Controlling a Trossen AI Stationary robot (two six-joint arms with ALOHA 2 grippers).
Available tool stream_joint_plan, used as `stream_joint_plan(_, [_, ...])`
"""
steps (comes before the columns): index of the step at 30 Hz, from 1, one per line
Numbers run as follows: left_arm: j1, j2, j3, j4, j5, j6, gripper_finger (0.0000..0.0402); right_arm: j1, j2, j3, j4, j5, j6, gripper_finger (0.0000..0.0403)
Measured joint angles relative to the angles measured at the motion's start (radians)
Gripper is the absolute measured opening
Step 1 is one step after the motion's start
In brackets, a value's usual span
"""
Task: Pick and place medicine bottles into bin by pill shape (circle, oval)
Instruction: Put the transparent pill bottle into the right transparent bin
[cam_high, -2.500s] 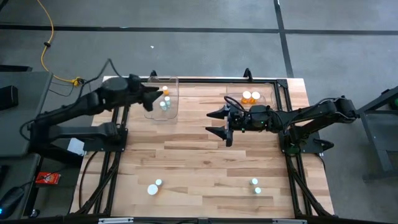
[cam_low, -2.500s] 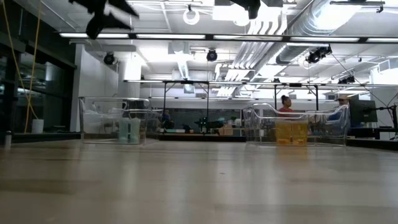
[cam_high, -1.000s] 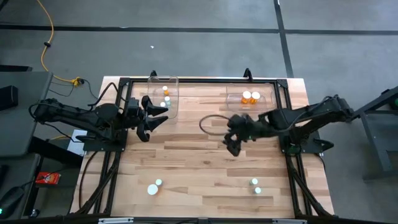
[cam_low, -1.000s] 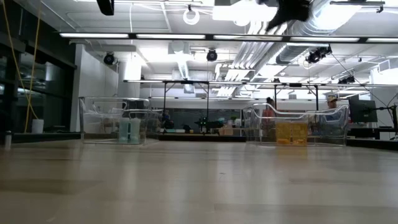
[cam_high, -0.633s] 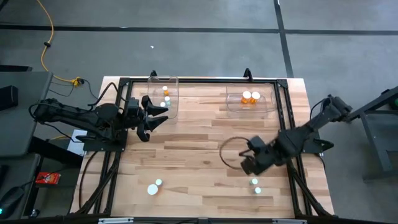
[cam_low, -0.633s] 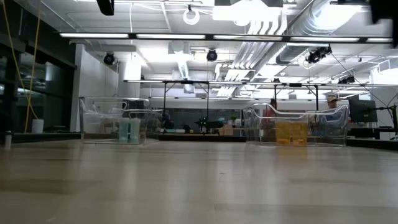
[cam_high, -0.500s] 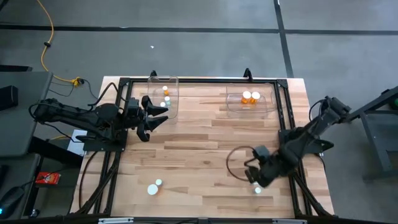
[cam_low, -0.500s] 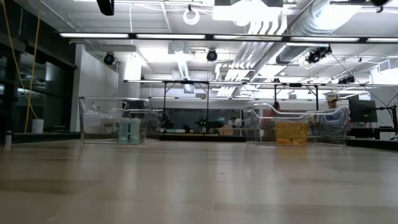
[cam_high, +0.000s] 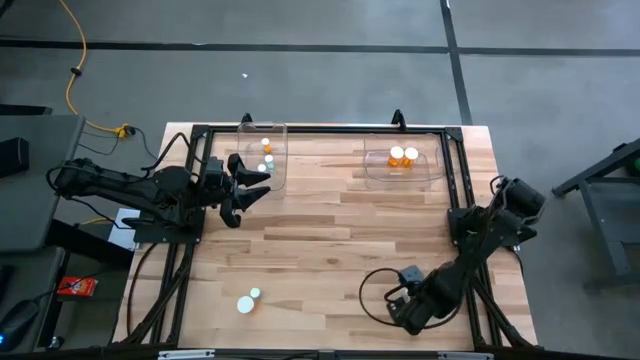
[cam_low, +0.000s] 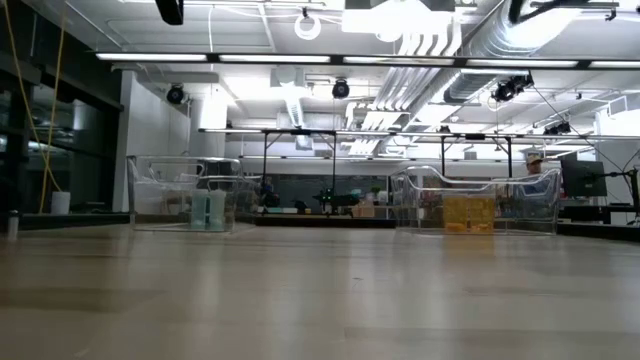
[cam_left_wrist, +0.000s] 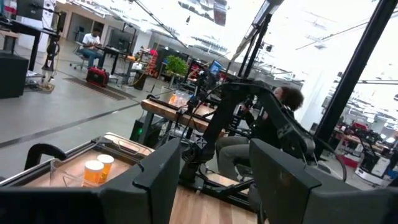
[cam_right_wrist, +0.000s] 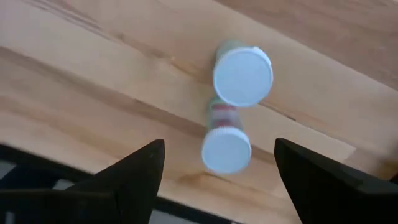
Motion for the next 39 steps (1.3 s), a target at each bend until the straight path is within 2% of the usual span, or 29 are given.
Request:
stream_joint_plan(5, [0.0, 0.0, 0.0, 0.0, 0.0, 0.0, 0.0182, -0.005, 0.027, 0.0, 0.001, -0.001, 0.0, 0.0295])
stream_joint_plan(8, [0.0, 0.0, 0.0, 0.0, 0.0, 0.0, 0.0182, -0.006, 0.027, 0.0, -0.001, -0.009, -0.001, 0.0281])
stream_joint_plan(13, [0.0, 0.0, 0.0, 0.0, 0.0, 0.0, 0.0182, -0.005, 0.027, 0.0, -0.004, -0.051, -0.003, 0.0225])
stream_joint_plan(21, [0.0, 0.0, 0.0, 0.0, 0.0, 0.0, 0.0182, -0.005, 0.027, 0.0, -0.004, -0.042, -0.001, 0.0146])
stream_joint_plan(33, [0.0, 0.0, 0.0, 0.0, 0.0, 0.0, 0.0182, -0.006, 0.025, 0.0, -0.004, -0.041, -0.022, 0.0102])
stream_joint_plan(39, [0.0, 0.0, 0.0, 0.0, 0.0, 0.0, 0.0182, -0.005, -0.03, 0.008, -0.018, -0.037, -0.161, 0.0091])
